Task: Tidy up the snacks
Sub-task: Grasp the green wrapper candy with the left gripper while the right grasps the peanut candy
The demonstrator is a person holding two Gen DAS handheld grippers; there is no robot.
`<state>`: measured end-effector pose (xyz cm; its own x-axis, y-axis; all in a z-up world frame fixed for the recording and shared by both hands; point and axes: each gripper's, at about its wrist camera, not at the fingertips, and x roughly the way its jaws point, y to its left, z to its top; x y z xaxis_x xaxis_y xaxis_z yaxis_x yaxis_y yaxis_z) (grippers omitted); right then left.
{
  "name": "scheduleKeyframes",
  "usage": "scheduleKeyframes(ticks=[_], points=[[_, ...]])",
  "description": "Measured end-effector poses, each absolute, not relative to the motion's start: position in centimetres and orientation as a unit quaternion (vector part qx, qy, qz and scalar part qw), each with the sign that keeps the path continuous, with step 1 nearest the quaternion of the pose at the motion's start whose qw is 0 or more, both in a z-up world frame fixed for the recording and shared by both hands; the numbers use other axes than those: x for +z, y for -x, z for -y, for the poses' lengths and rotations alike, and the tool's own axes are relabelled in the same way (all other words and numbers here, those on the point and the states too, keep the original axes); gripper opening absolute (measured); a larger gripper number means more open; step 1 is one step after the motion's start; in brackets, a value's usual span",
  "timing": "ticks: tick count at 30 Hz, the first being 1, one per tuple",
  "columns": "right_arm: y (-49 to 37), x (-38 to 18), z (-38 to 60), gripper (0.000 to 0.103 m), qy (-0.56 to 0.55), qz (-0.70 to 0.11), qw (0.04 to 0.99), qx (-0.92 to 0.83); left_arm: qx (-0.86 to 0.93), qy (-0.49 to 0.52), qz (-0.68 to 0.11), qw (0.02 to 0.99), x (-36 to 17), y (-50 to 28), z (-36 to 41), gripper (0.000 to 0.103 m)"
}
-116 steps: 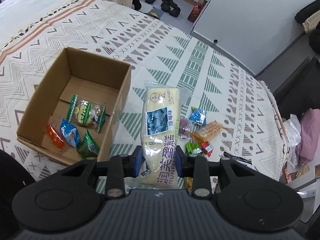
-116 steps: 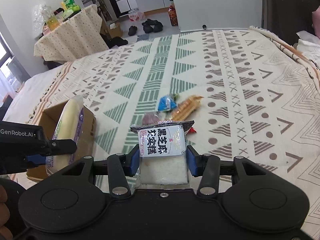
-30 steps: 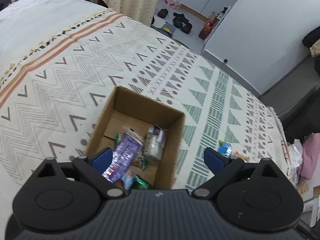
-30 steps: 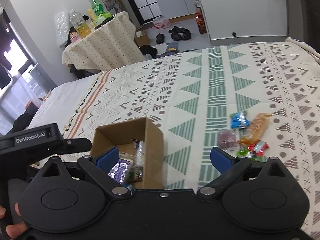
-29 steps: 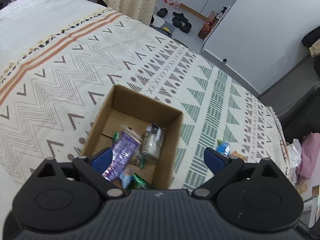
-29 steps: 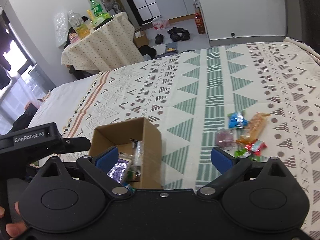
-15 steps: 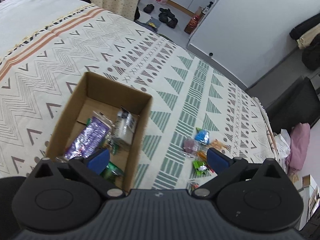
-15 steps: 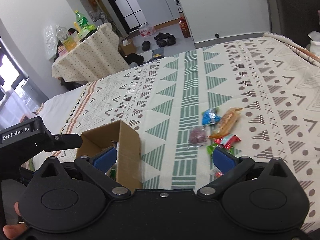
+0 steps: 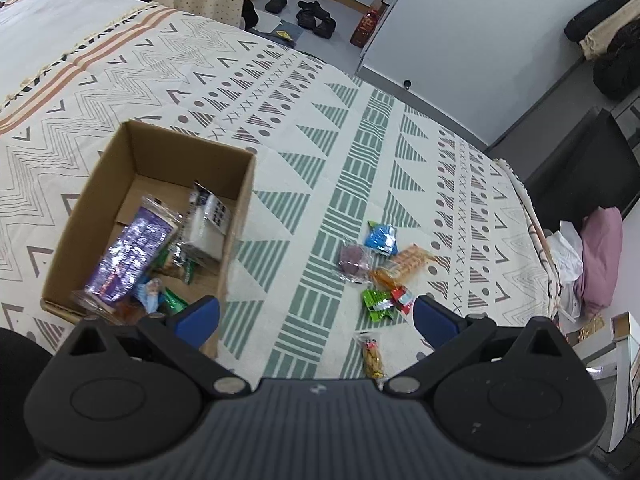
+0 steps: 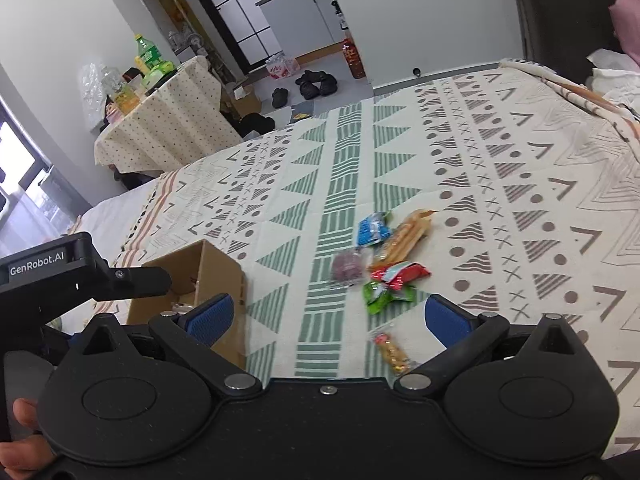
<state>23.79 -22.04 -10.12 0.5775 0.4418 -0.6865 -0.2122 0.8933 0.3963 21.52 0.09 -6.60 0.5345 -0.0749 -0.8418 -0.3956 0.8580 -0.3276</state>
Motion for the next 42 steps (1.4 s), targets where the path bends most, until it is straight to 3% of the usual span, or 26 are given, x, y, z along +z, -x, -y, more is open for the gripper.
scheduleKeyframes(ticks=[13, 17, 25, 30, 42], points=[[-24.6, -12.6, 25.8, 0.103, -0.137, -0.431, 0.876, 0.17, 0.083, 0.248, -0.49, 0.831, -9.3, -23.6, 3.3, 0.099], [-25.0, -13.6, 26.3, 0.101, -0.132, -0.438, 0.873, 0.169, 0.077, 0.251, -0.501, 0.825, -10.9, -24.4, 4.0, 0.091], [-26.1, -16.1, 26.4, 0.08, -0.136, -0.471, 0.85, 0.191, 0.078, 0.27, -0.528, 0.802, -14.2, -26.0, 4.4, 0.068], [-26.7, -17.9, 25.4, 0.069, -0.138, -0.494, 0.834, 0.203, 0.078, 0.274, -0.539, 0.792, -15.7, -26.7, 4.4, 0.06], [-29.0, -22.6, 22.6, 0.047, -0.131, -0.541, 0.804, 0.209, 0.067, 0.28, -0.555, 0.781, -18.3, -29.4, 4.8, 0.058]])
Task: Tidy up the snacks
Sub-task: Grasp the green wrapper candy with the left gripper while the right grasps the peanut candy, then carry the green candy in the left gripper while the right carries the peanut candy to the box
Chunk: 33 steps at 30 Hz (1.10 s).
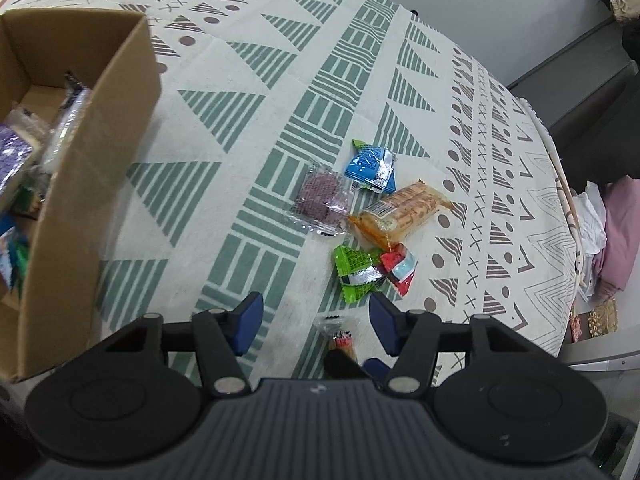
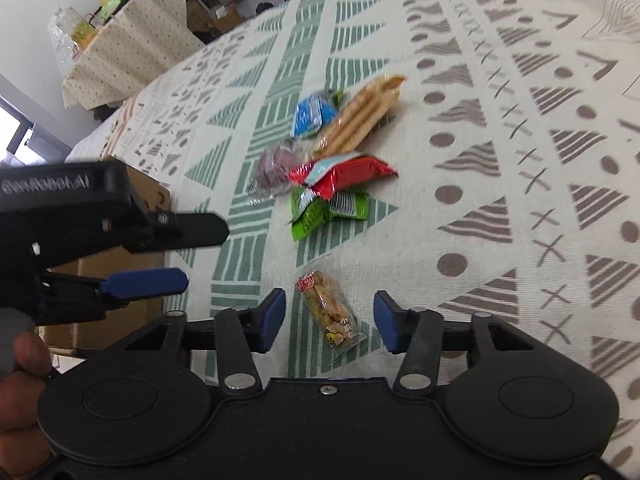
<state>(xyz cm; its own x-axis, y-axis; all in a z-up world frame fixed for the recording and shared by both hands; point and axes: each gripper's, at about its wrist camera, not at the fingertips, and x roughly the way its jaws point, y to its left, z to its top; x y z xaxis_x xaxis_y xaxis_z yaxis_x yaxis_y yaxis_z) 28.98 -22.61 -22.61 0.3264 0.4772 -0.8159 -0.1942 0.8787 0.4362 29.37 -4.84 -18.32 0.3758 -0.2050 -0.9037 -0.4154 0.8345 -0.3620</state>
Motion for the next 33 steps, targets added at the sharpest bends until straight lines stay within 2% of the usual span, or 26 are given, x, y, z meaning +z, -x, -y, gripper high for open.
scheduleKeyframes(ticks=[2, 5, 6, 9, 27, 32, 33], points=[[-29.2, -23.3, 22.4, 0.046, -0.131, -0.549, 0.8, 0.203, 0.062, 0.276, -0.557, 0.781, -18.6, -29.8, 5.1, 0.058], [-29.3, -23.6, 22.5, 0.033, -0.136, -0.546, 0.801, 0.205, 0.057, 0.272, -0.561, 0.78, -19.2, -30.5, 5.6, 0.058], [-29.4, -23.7, 22.4, 0.025, -0.133, -0.548, 0.8, 0.204, 0.055, 0.273, -0.563, 0.778, -19.4, -30.7, 5.8, 0.058], [-29.6, -23.8, 23.2, 0.018, -0.146, -0.553, 0.795, 0.199, 0.05, 0.268, -0.565, 0.778, -19.9, -31.2, 6.5, 0.058], [-29.9, -23.1, 28.5, 0.018, -0.171, -0.551, 0.805, 0.139, 0.054, 0.232, -0.561, 0.793, -21.8, -34.0, 9.6, 0.062], [-29.9, -23.3, 28.9, 0.018, -0.174, -0.552, 0.805, 0.133, 0.064, 0.237, -0.563, 0.789, -22.6, -34.4, 9.8, 0.062], [-29.9, -23.3, 29.1, 0.018, -0.175, -0.553, 0.804, 0.132, 0.065, 0.236, -0.561, 0.791, -22.6, -34.4, 9.8, 0.058]])
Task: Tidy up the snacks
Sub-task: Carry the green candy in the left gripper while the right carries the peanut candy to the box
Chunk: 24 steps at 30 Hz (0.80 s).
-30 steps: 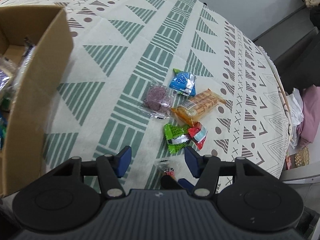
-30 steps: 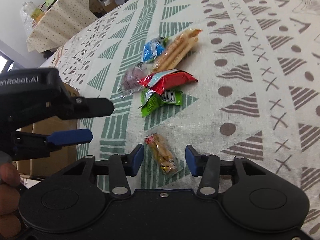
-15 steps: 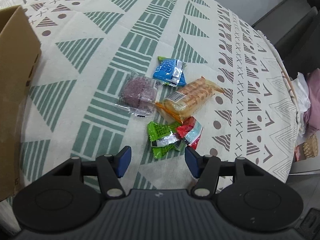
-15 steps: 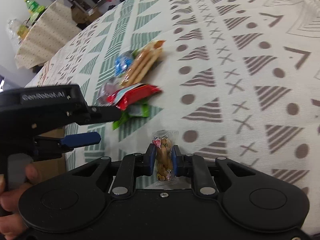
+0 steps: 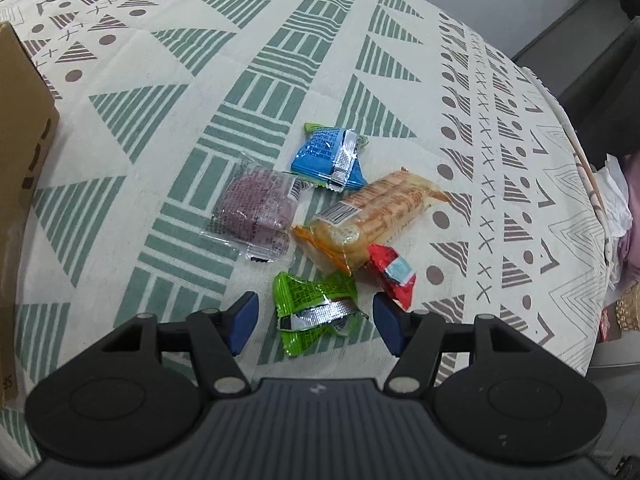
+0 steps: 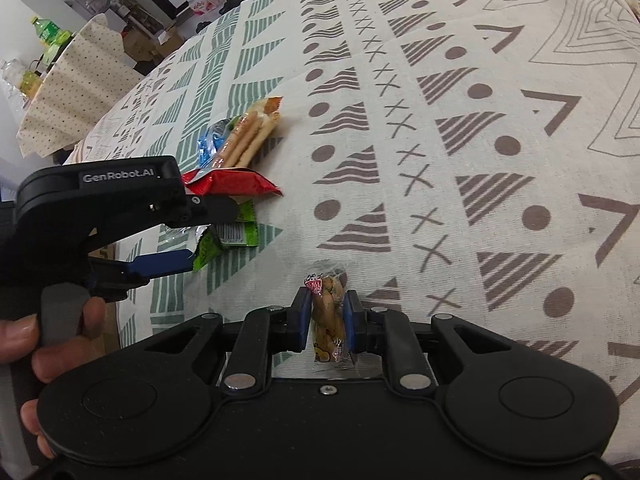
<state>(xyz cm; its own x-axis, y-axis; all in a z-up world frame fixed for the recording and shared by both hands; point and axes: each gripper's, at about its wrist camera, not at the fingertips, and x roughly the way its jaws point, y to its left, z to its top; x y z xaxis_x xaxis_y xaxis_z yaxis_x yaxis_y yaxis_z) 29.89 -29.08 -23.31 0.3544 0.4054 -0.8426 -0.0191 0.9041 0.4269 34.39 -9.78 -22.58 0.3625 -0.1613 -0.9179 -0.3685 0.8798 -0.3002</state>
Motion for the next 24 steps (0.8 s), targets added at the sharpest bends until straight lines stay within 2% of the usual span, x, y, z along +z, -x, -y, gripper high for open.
scheduleKeyframes(ticks=[1, 3, 5, 10, 14, 24], points=[[-29.9, -23.3, 29.3, 0.02, -0.175, -0.553, 0.804, 0.131, 0.065, 0.236, -0.559, 0.792, -22.6, -34.4, 9.8, 0.056], [-29.9, -23.3, 29.4, 0.023, -0.174, -0.555, 0.804, 0.128, 0.061, 0.236, -0.563, 0.79, -22.7, -34.4, 9.9, 0.038], [-30.0, -23.4, 29.2, 0.025, -0.173, -0.555, 0.803, 0.128, 0.058, 0.236, -0.564, 0.789, -22.7, -34.3, 9.9, 0.036], [-30.0, -23.5, 28.3, 0.026, -0.155, -0.557, 0.805, 0.131, 0.06, 0.231, -0.564, 0.791, -22.2, -33.6, 9.4, 0.035], [-30.0, -23.2, 27.9, 0.018, -0.15, -0.561, 0.803, 0.135, 0.059, 0.234, -0.56, 0.793, -21.3, -32.8, 8.9, 0.035], [-29.0, -20.7, 26.4, 0.018, -0.151, -0.539, 0.817, 0.143, 0.063, 0.234, -0.543, 0.804, -18.3, -30.4, 7.2, 0.035]])
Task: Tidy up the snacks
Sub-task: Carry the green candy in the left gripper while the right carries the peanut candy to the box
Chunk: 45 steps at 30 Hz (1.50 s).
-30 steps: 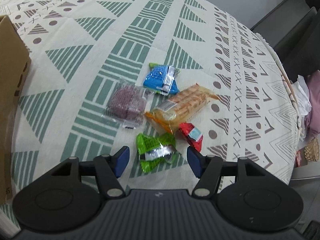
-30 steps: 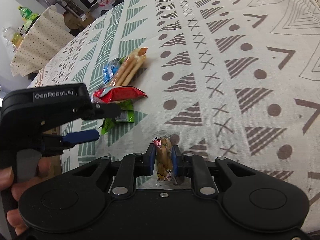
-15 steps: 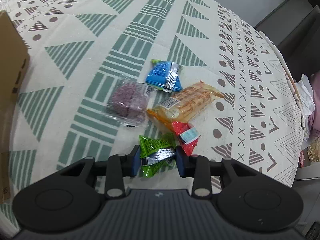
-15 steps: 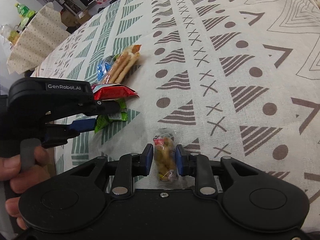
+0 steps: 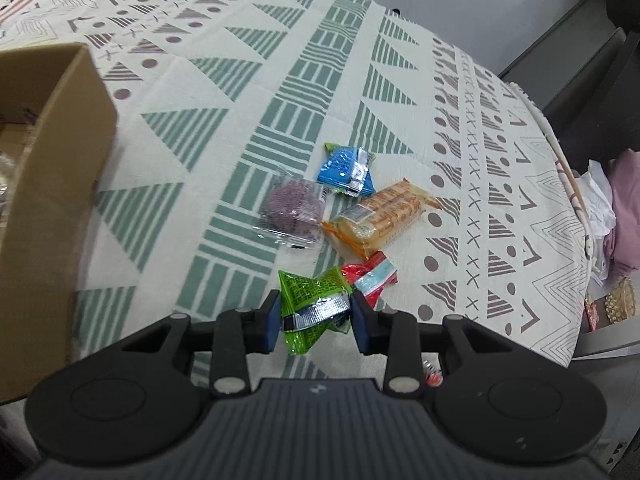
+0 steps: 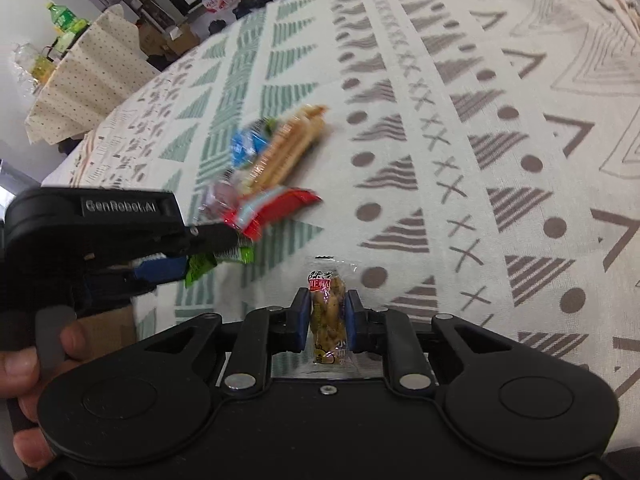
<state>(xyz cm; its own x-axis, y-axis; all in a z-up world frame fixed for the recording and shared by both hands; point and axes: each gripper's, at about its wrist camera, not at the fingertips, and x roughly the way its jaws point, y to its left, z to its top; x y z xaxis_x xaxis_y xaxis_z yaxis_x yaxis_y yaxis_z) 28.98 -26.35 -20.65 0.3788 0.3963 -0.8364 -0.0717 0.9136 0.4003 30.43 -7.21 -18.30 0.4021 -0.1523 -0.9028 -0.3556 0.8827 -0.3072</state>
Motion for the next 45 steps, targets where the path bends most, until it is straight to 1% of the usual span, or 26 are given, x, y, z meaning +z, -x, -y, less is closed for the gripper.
scheduleKeyframes(ticks=[23, 33, 45], points=[[-26.2, -13.1, 22.4, 0.018, -0.145, -0.464, 0.857, 0.17, 0.071, 0.248, -0.486, 0.835, -11.8, -24.4, 2.0, 0.035], [-25.4, -10.9, 19.7, 0.018, -0.133, -0.443, 0.867, 0.184, 0.08, 0.253, -0.466, 0.844, -9.9, -22.8, -0.7, 0.035], [-25.4, -9.4, 15.3, 0.018, -0.125, -0.429, 0.87, 0.21, 0.112, 0.263, -0.444, 0.849, -8.3, -21.2, -5.8, 0.035]])
